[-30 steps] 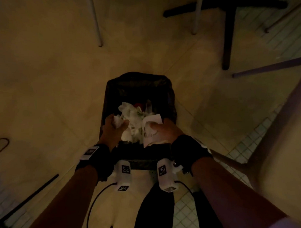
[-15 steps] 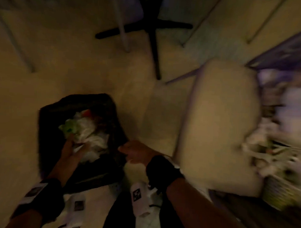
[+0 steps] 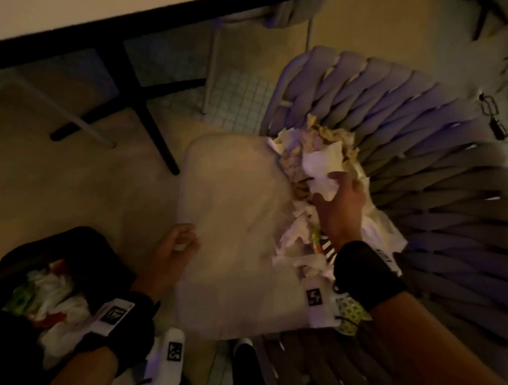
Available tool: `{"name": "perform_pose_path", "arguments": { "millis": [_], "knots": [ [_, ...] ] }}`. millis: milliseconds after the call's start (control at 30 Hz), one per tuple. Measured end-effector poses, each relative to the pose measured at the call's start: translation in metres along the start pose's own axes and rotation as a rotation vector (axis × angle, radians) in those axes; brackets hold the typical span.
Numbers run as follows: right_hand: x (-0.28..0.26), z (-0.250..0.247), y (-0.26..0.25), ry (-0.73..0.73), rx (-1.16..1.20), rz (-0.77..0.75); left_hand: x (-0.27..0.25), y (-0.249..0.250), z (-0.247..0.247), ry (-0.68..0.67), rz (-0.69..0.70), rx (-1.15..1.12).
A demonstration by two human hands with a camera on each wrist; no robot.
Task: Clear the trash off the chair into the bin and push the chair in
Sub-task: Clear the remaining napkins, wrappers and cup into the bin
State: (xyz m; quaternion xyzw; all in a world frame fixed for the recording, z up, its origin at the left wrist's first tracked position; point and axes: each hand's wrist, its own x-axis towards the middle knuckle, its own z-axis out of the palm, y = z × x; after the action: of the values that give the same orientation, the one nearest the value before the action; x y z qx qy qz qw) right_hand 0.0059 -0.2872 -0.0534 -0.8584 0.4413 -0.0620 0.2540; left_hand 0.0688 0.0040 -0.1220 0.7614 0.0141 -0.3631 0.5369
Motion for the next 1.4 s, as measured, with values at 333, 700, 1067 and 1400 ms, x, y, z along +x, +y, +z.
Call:
{"name": "perform_pose_path", "arguments": {
  "millis": [333, 700, 1067, 1400],
  "knots": [
    [0.047, -0.008, 0.08, -0.362, -0.146, -0.029, 0.007, 0.056, 0.114, -0.168, 0.064, 0.029],
    [0.003, -0.033, 0.045, -0.848, 0.27, -0.218, 0.014, 0.095, 0.145, -0.42, 0.271, 0.102],
    [-0.049, 0.005, 0.022, -1.009, 0.568, 0.203, 0.004, 0.061, 0.113, -0.036, -0.129, -0.13],
    [-0.034, 0.033, 0.028, -0.801, -0.079, -0.108, 0.004, 0.036, 0.07, 0.05, -0.041, -0.011]
  ]
}}
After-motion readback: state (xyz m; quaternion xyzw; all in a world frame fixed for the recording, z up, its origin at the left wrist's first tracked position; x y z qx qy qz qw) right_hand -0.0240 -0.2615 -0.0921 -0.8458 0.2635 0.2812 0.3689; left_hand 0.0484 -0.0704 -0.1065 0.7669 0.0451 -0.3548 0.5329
